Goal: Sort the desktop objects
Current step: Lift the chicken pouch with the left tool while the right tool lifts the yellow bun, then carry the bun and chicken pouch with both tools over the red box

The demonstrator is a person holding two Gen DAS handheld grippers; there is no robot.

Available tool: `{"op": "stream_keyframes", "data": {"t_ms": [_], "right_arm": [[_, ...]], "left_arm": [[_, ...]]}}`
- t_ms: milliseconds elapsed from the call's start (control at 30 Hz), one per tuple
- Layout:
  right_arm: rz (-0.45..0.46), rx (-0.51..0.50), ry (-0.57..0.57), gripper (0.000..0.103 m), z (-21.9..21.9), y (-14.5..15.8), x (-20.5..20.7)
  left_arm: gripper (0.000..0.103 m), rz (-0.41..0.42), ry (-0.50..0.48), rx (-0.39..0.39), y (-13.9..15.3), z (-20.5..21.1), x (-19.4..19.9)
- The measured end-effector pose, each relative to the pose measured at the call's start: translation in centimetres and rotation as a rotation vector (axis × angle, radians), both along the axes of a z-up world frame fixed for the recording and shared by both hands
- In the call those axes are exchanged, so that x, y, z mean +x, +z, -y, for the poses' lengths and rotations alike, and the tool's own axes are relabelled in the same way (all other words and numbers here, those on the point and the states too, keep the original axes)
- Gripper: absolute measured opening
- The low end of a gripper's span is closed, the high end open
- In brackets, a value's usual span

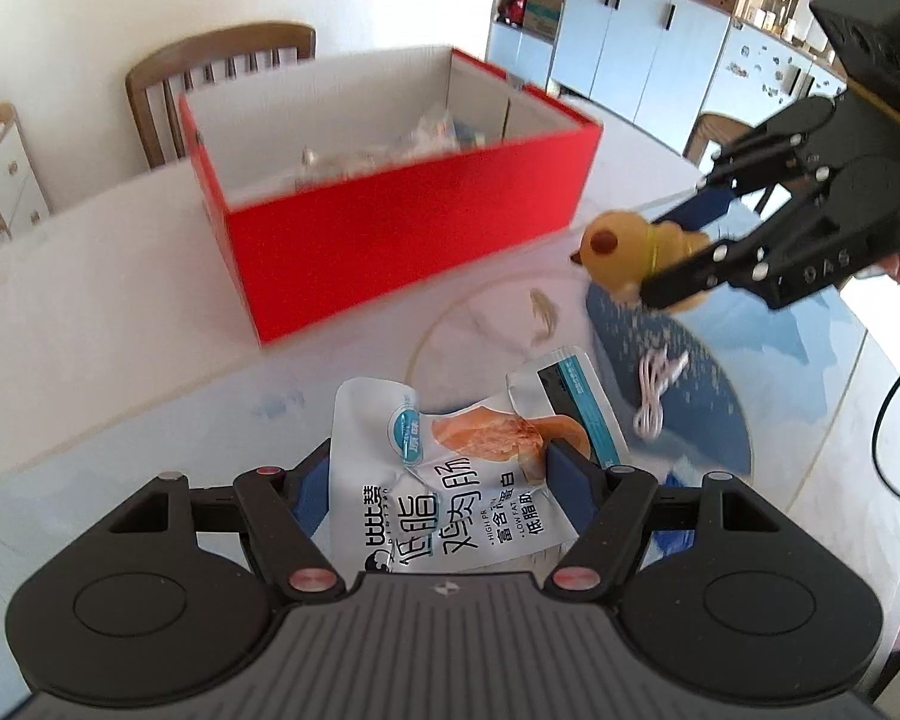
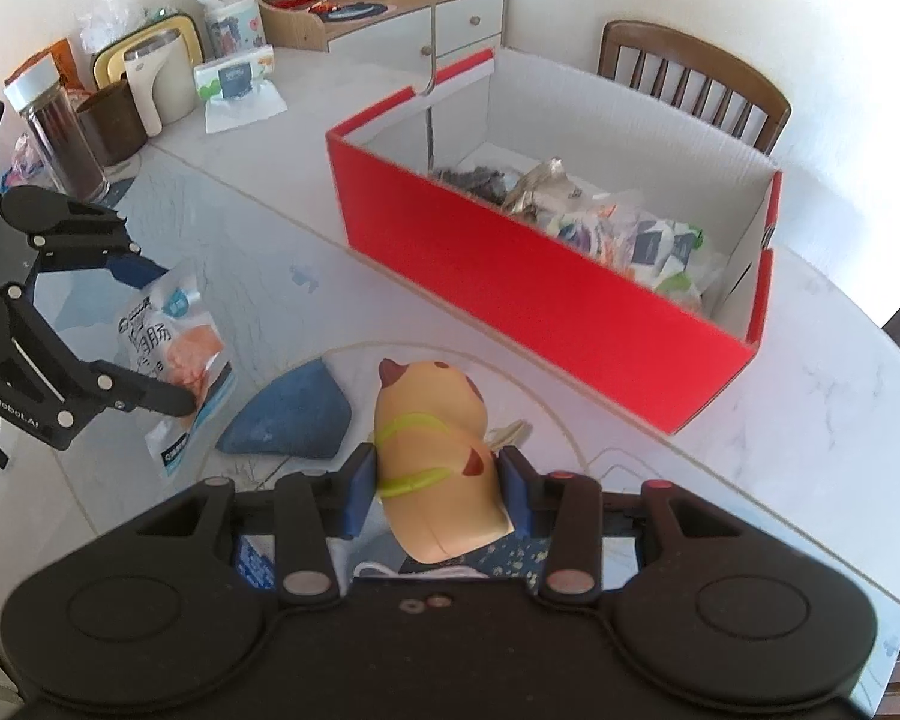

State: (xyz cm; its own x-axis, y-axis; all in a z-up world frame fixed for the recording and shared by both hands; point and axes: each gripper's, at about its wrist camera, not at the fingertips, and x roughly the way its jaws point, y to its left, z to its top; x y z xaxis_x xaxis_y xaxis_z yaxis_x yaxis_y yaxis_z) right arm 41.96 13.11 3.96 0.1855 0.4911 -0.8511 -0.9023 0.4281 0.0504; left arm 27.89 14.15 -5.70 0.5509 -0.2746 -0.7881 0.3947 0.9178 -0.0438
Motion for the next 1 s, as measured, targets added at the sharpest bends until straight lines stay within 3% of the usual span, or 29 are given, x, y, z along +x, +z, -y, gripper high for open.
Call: {"op": "stream_keyframes", "data": {"t_ms": [200, 500, 700, 1000], "right_arm": [[0.027, 0.044, -0.013, 0.043, -0.1, 2.1, 1.6], [0.076, 0.090, -0.062, 0.043, -0.9, 4.3, 5.5], [0.095, 0.097, -0.093, 0.043, -2.3, 4.4, 8.2], [0.103, 0.078, -0.149, 0.043, -4.6, 2.8, 11.7]], "left_arm": [[0.072, 0.059, 0.026, -0.006, 3.0, 0.5, 2.8], [0.072, 0.141, 0.145, -0.026, 6.7, 0.0, 9.0], [0.072, 0.148, 0.214, -0.013, 6.9, 0.0, 13.1], [0.072, 0.136, 0.236, 0.048, 5.9, 0.9, 17.4]]}}
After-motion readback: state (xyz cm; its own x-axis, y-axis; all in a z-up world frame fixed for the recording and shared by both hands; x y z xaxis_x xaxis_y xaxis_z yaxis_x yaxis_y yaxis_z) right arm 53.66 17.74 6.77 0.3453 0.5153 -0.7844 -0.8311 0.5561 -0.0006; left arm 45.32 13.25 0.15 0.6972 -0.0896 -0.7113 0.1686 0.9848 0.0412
